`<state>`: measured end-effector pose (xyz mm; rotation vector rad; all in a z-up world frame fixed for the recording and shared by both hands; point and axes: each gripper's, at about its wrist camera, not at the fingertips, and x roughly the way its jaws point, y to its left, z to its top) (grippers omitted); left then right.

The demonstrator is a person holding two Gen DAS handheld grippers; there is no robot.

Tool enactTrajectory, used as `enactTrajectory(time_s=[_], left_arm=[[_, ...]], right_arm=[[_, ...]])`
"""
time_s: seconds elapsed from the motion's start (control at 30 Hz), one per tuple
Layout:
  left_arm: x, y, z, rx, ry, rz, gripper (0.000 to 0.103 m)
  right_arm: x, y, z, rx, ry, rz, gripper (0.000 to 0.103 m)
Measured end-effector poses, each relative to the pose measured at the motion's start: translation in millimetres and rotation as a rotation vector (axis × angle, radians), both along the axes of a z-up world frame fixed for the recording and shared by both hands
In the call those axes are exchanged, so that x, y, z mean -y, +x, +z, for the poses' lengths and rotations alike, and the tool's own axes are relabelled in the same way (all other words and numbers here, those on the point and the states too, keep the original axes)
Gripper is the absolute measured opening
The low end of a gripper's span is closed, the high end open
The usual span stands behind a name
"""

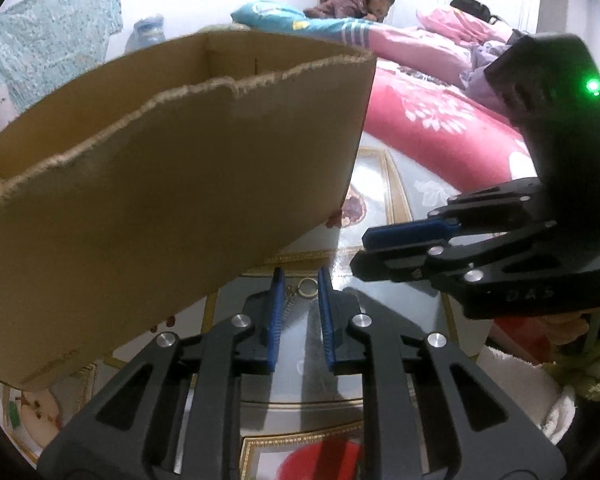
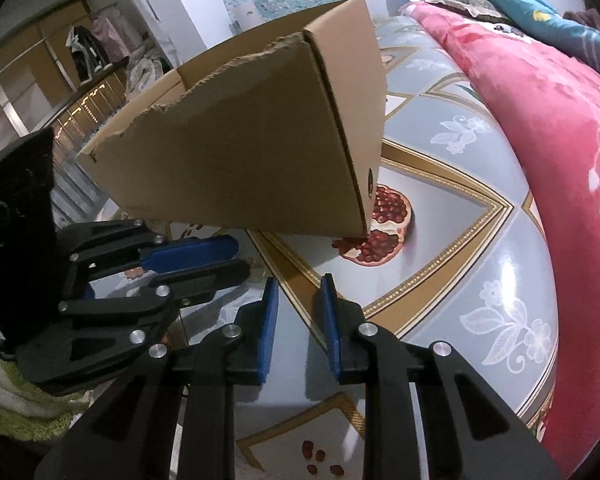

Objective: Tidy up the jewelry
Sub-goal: 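Close the left gripper on a small metal spring charm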

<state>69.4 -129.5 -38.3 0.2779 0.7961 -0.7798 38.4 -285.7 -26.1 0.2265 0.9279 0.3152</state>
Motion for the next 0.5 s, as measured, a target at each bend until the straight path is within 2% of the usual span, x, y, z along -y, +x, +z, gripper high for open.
enactTrajectory(time_s=[0.3,0.5], left_arm=[[-7.2,-8.7,-4.3,-0.065,-0.021,-0.031,0.011],[-17.0,-22.5,-3.3,-0.067,-0.016,-0.022,0.011]], right_arm=[[4.7,-0.8,-0.4,0.001,0.013,-0.002,0.022],[3.5,-5.3,2.1,0.009,0.013,0.007,0.022]])
